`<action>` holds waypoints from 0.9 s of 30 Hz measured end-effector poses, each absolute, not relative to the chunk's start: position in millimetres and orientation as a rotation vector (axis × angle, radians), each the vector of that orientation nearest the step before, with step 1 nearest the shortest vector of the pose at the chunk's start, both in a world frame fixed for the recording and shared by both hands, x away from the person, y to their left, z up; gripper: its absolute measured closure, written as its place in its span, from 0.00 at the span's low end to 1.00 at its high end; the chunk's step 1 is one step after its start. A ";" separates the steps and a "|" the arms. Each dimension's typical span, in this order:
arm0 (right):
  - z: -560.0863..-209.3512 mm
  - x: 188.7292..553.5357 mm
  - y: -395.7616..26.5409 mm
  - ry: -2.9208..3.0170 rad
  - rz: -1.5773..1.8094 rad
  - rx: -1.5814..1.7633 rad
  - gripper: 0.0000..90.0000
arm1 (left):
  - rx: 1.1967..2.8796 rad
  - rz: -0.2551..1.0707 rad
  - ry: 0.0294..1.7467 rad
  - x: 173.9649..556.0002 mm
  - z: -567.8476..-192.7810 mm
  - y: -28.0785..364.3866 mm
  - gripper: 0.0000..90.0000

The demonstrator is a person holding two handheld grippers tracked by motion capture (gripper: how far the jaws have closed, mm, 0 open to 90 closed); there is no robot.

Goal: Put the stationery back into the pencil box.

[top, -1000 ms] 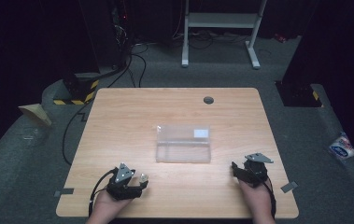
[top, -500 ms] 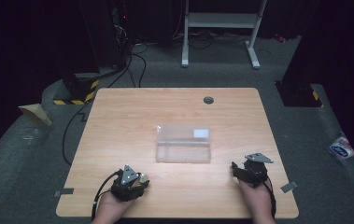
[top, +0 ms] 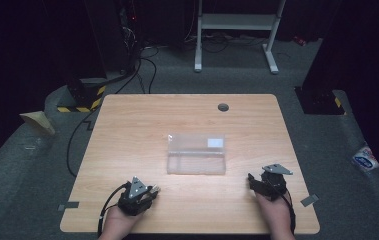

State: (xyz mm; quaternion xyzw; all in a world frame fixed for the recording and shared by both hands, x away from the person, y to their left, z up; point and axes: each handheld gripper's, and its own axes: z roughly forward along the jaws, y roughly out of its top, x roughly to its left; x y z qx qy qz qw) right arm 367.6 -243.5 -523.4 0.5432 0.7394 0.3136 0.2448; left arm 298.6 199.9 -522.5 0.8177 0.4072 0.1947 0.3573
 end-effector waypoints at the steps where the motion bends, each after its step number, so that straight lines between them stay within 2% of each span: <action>1: -523.5 367.6 -243.5 2.019 0.856 1.483 0.35 | 2.115 0.509 1.047 298.6 -522.4 200.0 0.75; 27: -523.5 367.1 -243.3 2.021 0.858 1.481 0.35 | 2.064 0.524 1.029 301.4 -514.4 200.5 0.76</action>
